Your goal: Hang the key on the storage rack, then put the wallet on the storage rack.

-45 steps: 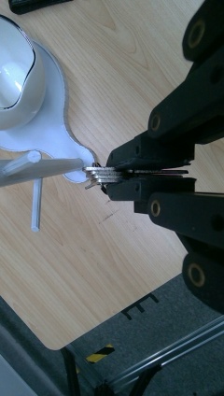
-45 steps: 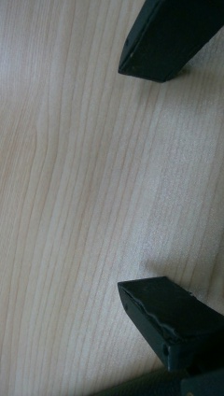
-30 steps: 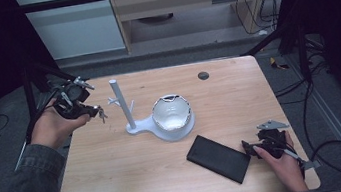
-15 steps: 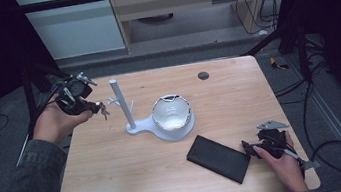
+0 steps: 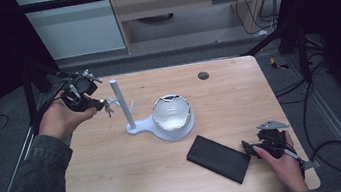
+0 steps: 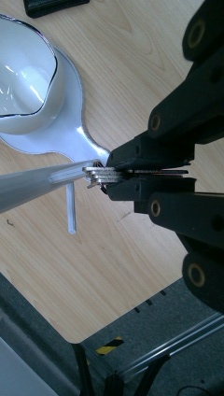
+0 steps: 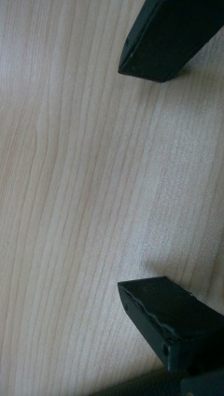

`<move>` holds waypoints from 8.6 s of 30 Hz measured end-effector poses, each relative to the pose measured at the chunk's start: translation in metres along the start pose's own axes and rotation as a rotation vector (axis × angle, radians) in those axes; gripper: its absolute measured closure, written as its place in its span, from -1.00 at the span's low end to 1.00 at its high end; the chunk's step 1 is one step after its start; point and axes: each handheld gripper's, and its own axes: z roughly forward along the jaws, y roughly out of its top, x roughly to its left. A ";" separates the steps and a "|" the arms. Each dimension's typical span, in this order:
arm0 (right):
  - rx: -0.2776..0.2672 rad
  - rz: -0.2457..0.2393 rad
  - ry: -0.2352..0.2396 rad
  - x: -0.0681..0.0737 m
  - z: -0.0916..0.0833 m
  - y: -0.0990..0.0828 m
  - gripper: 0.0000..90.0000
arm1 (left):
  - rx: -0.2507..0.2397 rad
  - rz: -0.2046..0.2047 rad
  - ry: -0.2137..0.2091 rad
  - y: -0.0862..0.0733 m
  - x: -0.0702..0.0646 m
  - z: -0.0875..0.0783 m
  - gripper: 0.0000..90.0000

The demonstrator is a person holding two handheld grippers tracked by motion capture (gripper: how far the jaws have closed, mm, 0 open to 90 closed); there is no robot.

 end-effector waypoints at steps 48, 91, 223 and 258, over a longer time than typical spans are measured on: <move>0.000 0.000 0.005 0.000 0.000 0.000 -0.99 | -0.174 0.009 -0.072 -0.065 -0.031 0.011 0.71; -0.038 0.012 0.000 -0.006 -0.015 0.001 -0.86 | -0.234 0.172 -0.346 -0.029 -0.174 0.119 1.00; 0.272 -0.490 0.289 0.065 -0.044 0.077 0.15 | -0.295 0.142 -0.451 0.061 -0.201 0.174 1.00; 0.310 -0.522 0.265 0.077 -0.024 0.077 0.36 | -0.295 0.140 -0.443 0.058 -0.199 0.172 1.00</move>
